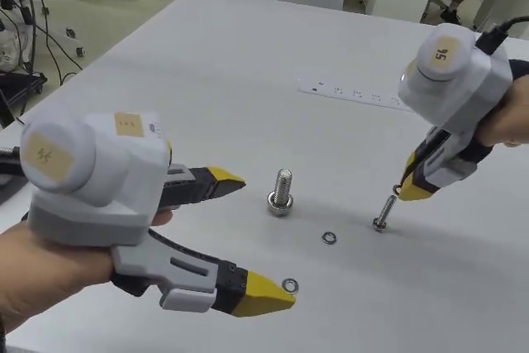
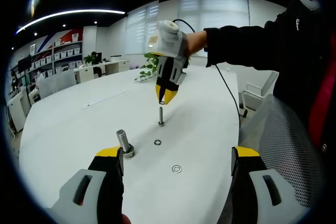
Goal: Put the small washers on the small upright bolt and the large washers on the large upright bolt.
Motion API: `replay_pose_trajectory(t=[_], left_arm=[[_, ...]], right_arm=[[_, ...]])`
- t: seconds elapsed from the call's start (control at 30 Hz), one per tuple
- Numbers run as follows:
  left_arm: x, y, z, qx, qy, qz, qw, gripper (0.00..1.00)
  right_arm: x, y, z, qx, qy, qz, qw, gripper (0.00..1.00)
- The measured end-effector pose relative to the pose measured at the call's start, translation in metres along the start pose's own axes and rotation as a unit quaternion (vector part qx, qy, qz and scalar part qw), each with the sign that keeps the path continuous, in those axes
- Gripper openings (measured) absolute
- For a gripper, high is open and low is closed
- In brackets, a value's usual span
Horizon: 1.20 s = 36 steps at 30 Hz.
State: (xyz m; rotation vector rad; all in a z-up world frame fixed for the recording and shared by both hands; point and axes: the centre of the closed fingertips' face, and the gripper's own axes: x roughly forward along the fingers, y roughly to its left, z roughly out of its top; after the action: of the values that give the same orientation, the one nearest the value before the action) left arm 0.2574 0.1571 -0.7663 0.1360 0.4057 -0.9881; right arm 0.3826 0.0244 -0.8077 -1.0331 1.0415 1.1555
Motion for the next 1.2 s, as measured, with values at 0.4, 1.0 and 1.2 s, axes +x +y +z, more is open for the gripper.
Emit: replay_pose_trajectory(t=[0.4,1.0,1.2], left_arm=[[0.001,0.001,0.000,-0.003,0.000,0.000,1.0000,0.84],[0.002,0.003,-0.002,-0.005,0.002,0.001,1.0000,0.84],[0.002,0.003,-0.002,-0.006,0.003,0.001,1.0000,0.84]], right_arm=[[0.006,-0.001,0.003,-0.005,0.004,0.003,1.0000,0.13],[0.018,0.000,-0.001,-0.001,0.008,0.012,0.9999,0.13],[0.025,0.000,-0.003,0.004,0.005,0.014,0.9999,0.13]])
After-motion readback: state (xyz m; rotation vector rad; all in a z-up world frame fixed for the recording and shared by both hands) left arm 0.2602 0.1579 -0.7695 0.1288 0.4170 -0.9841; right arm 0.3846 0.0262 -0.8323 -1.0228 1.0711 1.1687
